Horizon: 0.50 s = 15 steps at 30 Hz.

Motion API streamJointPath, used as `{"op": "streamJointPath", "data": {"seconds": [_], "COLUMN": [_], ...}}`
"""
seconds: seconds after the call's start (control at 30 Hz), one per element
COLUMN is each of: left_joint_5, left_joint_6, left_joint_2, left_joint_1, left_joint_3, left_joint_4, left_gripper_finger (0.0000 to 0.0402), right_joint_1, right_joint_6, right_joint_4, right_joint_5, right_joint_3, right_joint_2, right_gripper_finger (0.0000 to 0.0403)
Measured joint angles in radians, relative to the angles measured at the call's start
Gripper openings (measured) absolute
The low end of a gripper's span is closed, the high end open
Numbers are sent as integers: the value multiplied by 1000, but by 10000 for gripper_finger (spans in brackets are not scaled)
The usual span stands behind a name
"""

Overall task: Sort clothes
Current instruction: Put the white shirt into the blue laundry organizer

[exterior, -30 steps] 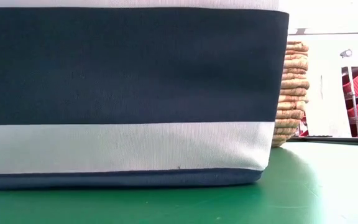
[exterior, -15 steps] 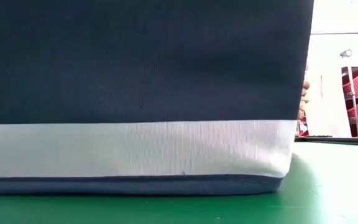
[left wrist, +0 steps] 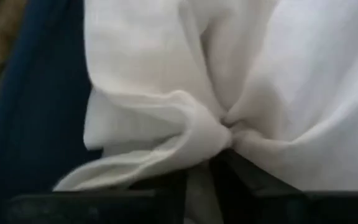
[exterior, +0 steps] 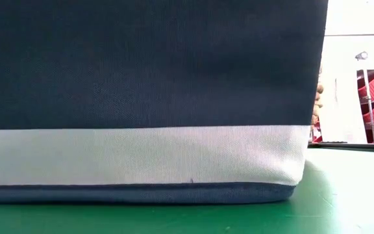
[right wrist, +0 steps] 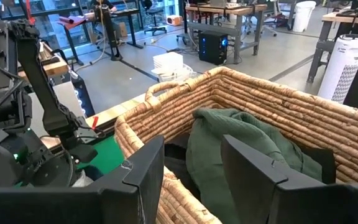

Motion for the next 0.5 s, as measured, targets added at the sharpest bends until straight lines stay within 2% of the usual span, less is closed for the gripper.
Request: {"op": "streamJointPath", "data": {"seconds": [0.27,0.5], "left_joint_5": [-4,-5], "left_joint_6": [54,124], "left_joint_2": [-7,-7], "left_joint_1": [-4,-4], "left_joint_3": [101,201], "left_joint_4": [-138,-301], "left_gripper_finger": [86,93], "right_joint_1": [0,0], "right_joint_6": [0,0], "right_joint_4": [0,0], "right_joint_5": [0,0], "right_joint_3": [0,0], "right_joint_2": [0,0], "right_gripper_finger": [150,150]}}
